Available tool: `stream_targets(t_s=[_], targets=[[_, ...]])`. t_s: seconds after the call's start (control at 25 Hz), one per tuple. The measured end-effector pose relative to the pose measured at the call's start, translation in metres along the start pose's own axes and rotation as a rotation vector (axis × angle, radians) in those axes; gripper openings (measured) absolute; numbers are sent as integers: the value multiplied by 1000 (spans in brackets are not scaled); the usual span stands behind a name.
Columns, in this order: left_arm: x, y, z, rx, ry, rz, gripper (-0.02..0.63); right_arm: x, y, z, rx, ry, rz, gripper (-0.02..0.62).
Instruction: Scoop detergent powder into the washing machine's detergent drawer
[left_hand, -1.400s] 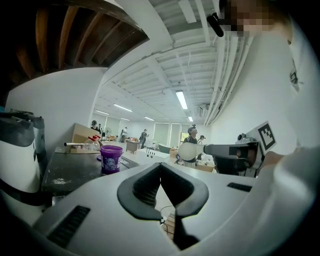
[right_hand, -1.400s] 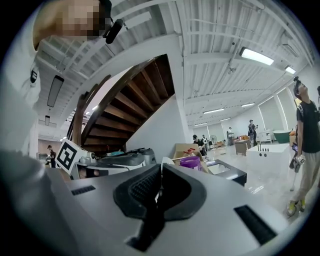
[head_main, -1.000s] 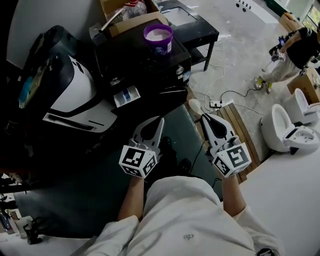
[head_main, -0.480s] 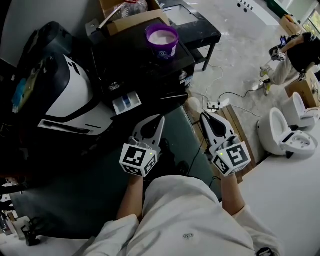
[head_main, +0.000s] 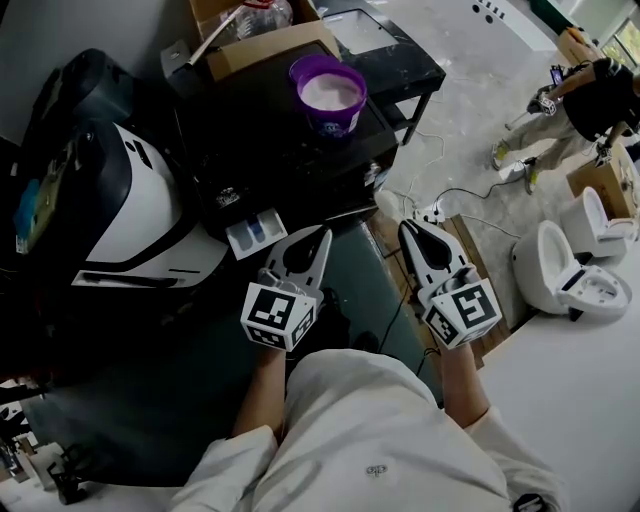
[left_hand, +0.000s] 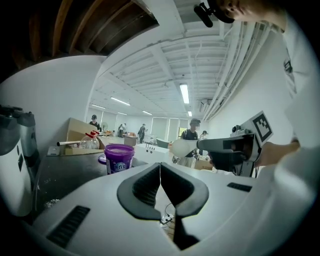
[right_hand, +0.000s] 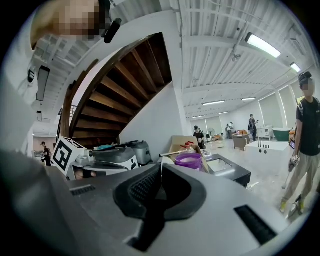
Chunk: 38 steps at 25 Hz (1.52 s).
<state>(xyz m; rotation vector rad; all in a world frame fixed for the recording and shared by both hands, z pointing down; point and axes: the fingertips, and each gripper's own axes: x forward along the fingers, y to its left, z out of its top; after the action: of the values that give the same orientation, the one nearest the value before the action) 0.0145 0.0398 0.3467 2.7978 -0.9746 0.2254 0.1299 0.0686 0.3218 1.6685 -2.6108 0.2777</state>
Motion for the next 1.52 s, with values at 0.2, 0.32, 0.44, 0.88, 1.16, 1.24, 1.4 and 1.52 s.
stream_targets(t_s=[0.2,0.32,0.44,0.88,1.16,1.24,1.4,1.52], targets=[[18,28,6,-5,2,-15,20,31,-9,7,-4,-1,-17,11],[26,41,13,-8,-4,-34,20,45,-14,12,-3,-5,-35,11],[34,53,19,6,-8,-56,20,58,-18,17,0,-13,-54,12],[51,72,29,-6,-30,-129,20,85,-17,18,-2,8,-87,12],[63,73,21,-33,-5,-150,20,93,-23,11,16,41,-89,12],[67,77,22,-37,0,-143,20,98,-27,13,17,43,-85,12],[79,85,27,-38,-3,-123,20,110,-39,18,14,38,-70,12],[88,92,31,-34,0,-108,20,120,-48,22,13,35,-54,12]])
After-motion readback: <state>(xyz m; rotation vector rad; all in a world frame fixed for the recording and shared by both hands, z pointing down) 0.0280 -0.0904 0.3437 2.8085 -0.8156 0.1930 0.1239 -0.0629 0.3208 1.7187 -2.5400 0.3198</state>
